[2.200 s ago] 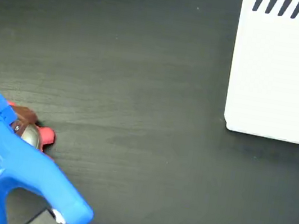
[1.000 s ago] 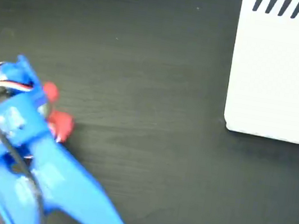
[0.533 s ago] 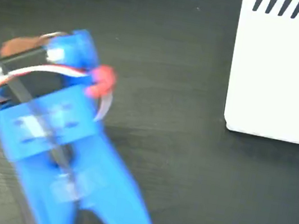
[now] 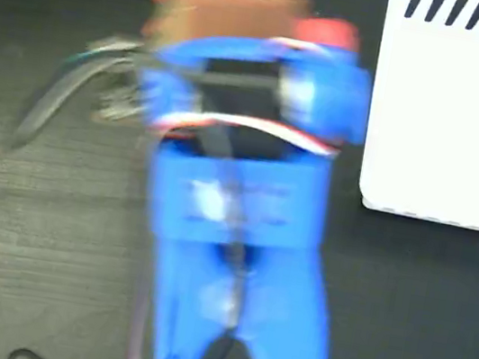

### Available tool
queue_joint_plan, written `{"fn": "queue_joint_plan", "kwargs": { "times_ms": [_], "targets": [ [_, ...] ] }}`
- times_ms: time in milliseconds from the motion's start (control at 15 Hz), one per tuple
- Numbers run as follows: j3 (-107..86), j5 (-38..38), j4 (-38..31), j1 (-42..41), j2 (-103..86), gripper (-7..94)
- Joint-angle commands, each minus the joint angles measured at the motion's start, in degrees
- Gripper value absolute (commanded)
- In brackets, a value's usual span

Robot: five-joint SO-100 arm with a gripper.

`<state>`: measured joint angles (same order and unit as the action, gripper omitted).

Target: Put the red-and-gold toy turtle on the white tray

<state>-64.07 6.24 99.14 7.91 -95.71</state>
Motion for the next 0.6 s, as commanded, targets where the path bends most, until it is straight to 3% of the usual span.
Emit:
{"fn": "queue_joint_plan", "kwargs": {
  "times_ms": [0,267,533],
  "targets": [
    [2.0,2.6,-2.0,8.3,0.8,0],
    [9.6,2.2,-1.1,19.5,11.3,0],
    [12.7,2.7,-1.8,22.5,19.6,0]
  ]
}}
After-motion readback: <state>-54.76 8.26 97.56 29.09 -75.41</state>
